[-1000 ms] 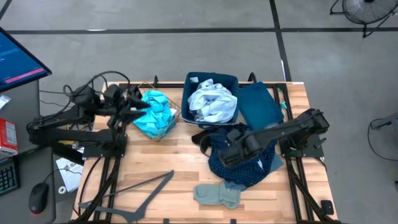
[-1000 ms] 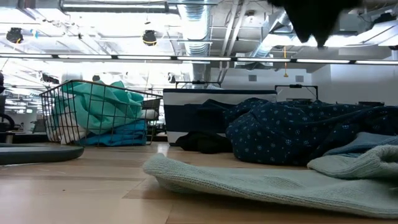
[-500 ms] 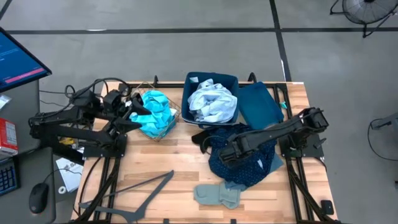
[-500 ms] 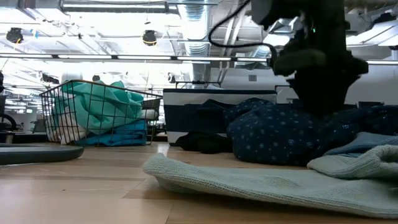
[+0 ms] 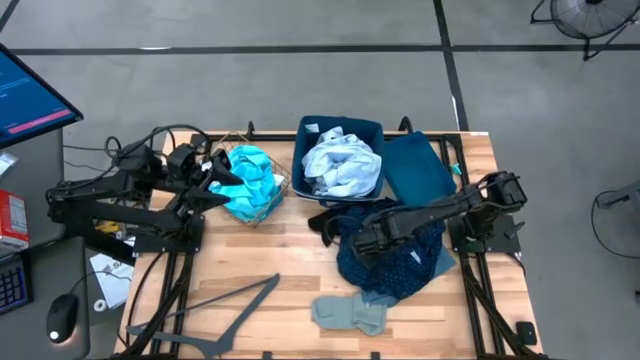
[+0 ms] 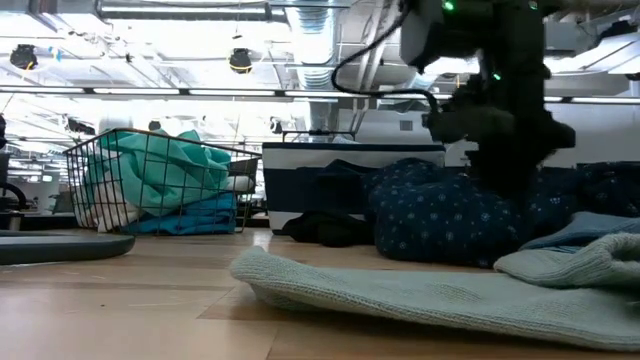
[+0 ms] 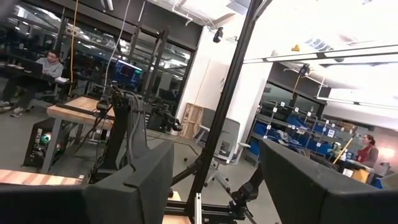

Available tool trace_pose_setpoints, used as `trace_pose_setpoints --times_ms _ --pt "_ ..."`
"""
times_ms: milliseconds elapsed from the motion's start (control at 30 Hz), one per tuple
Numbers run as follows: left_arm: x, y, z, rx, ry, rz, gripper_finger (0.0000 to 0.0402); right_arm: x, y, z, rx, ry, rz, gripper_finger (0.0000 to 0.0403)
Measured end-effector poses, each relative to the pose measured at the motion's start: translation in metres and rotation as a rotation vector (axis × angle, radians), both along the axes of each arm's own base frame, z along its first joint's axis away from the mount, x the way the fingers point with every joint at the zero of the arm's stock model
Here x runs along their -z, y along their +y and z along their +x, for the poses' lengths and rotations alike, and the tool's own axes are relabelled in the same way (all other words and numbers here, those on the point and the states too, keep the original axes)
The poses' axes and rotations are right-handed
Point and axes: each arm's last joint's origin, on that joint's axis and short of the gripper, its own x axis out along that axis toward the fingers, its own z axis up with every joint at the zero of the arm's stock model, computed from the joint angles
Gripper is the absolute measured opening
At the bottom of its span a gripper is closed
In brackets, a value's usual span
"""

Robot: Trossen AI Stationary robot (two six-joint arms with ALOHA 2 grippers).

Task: Pick & Place Cloths
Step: Put the blue polo shirt into the blue laundry bin

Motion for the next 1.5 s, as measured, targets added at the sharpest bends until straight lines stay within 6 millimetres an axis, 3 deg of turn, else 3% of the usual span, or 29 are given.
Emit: trace_pose_setpoints --times_ms 133,400,633,833,967,1167,1500 --pt "0.0 0.0 0.0 0.0 0.002 -0.003 0.0205 -0.046 0.003 0.015 -0.03 -0.124 -0.005 0.0009" --pt "0.0 0.0 0.0 0.0 0.003 -0.003 0.0179 -0.188 -0.013 0.024 -0.073 -0.504 -0.212 0.0005" --pt "0.0 0.0 0.0 0.001 0.003 -0.003 0.0162 -0.305 -0.049 0.009 -0.084 -0.871 -0.443 0.0005" --pt "0.0 0.0 0.0 0.001 0.002 -0.003 0.0154 -0.377 -0.094 -0.005 -0.056 -1.126 -0.679 0.0005" --pt "0.0 0.0 0.0 -0.006 0.002 -0.005 0.0149 -0.404 -0.119 -0.011 -0.025 -1.255 -0.834 0.0005" --pt "0.0 0.001 0.001 -0.02 0.003 -0.01 0.0145 -0.424 -0.154 -0.024 0.012 -1.354 -1.013 0.0005" --pt "0.0 0.002 0.001 -0.065 0.0 -0.016 0.0143 -0.438 -0.188 -0.043 -0.011 -1.243 -1.331 0.0005"
